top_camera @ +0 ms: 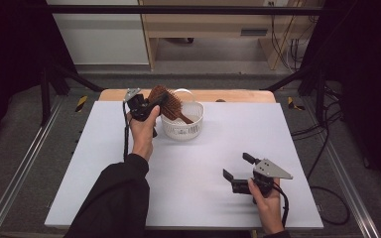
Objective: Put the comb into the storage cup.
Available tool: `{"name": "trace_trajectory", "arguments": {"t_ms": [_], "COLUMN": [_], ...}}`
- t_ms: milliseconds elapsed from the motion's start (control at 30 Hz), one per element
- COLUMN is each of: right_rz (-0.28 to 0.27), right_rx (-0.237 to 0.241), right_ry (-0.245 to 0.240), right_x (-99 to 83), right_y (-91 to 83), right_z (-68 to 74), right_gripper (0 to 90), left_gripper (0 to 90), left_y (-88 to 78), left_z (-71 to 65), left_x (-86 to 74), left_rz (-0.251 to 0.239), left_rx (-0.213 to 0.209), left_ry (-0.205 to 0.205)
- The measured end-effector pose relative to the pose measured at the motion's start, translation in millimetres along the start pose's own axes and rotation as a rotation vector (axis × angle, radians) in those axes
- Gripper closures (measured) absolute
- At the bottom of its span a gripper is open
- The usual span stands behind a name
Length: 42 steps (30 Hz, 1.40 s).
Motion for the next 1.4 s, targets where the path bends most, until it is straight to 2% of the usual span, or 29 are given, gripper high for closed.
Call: {"name": "trace_trajectory", "arguments": {"t_ms": [433, 700, 933, 1400], "right_rz": [0.002, 0.003, 0.006, 0.010], "right_rx": [0.002, 0.003, 0.006, 0.009], "right_ry": [0.000, -0.002, 0.000, 0.000], "right_x": [-0.3, -0.6, -1.0, -1.4], "right_y": [0.7, 1.5, 2.0, 2.6], "right_z": [0.5, 0.7, 0.9, 1.4], "right_gripper": [5.0, 4.9, 4.9, 4.8], "left_gripper": [44.1, 43.2, 43.1, 42.9], "left_y": [-1.2, -3.6, -4.3, -4.3], "left_z": [3.9, 12.3, 17.2, 18.9], "left_x": [-1.4, -1.9, -2.9, -2.7], "left_rz": [0.005, 0.002, 0.004, 0.006], "left_rx": [0.004, 0.026, 0.029, 0.027], "left_ry": [-0.005, -0.011, -0.023, -0.028]}}
Point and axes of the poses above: each handheld gripper's, and its own axes: y roughly forward along the jaws, x roughly out of its top, z roughly to its left, the point moved 4 cm from there along y, roughly forward along the jaws, and after that the axes turned 7 degrees about z, right-handed, at the moved point
